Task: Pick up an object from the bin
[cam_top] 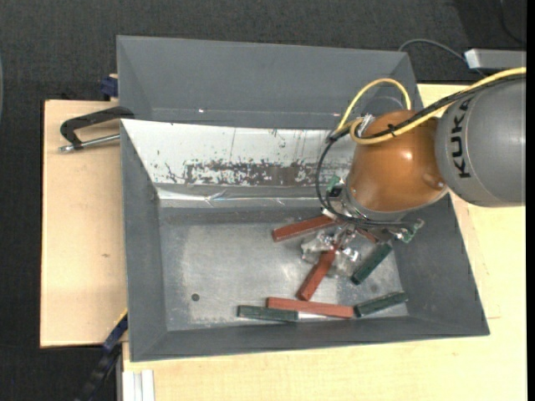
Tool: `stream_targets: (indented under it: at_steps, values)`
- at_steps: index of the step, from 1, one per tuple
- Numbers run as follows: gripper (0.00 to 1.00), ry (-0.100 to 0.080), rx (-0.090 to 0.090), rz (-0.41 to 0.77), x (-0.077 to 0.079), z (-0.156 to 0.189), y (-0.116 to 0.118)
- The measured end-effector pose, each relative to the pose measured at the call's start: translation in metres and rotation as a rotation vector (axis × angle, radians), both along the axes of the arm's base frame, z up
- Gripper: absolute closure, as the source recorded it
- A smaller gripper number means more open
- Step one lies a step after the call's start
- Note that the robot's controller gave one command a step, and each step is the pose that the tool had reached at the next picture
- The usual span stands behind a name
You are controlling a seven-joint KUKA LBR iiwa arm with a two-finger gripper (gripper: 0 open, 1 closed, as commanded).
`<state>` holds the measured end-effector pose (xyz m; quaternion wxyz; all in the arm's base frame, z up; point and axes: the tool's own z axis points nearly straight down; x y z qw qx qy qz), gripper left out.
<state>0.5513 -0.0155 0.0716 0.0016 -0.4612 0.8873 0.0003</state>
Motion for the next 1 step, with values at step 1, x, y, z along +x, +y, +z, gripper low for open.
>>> stream_targets:
  at_steps: [1]
  values:
    - [1.0, -0.009, -0.001, 0.156, 0.0066, 0.1695, 0.0107]
